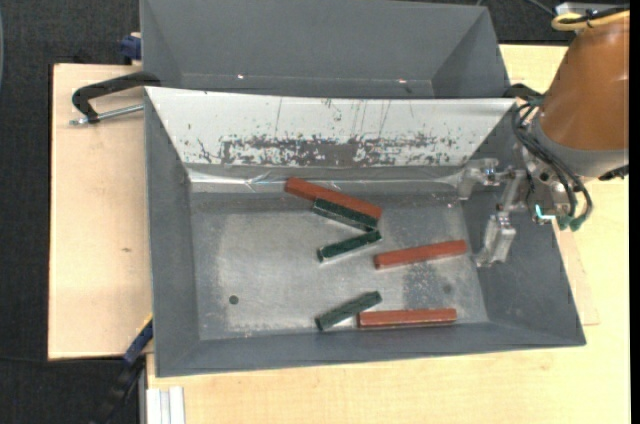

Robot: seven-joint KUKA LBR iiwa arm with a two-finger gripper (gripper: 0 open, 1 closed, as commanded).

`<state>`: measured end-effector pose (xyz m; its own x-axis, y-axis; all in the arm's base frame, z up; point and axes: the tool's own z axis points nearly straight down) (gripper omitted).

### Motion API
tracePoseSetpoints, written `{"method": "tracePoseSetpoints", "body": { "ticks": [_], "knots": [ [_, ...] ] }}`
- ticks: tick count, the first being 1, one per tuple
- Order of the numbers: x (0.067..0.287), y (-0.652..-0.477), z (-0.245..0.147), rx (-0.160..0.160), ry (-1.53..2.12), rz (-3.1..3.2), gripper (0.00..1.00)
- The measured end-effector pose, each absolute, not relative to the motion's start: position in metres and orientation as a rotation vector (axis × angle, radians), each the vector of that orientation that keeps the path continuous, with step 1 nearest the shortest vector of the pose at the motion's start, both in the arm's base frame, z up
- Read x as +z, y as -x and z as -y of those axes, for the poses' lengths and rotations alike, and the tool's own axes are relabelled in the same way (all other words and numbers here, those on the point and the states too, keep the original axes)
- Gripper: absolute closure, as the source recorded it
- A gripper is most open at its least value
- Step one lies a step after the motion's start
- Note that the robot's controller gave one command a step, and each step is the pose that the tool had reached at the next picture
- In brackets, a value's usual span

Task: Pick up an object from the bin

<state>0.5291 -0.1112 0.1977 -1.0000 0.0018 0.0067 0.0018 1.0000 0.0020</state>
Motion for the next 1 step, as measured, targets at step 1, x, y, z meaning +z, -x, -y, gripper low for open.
{"method": "tracePoseSetpoints", "body": {
  "ticks": [1],
  "knots": [
    [0.2016,-0.5309,0.1105,-0.001,-0.001,3.143,1.0]
  ]
}}
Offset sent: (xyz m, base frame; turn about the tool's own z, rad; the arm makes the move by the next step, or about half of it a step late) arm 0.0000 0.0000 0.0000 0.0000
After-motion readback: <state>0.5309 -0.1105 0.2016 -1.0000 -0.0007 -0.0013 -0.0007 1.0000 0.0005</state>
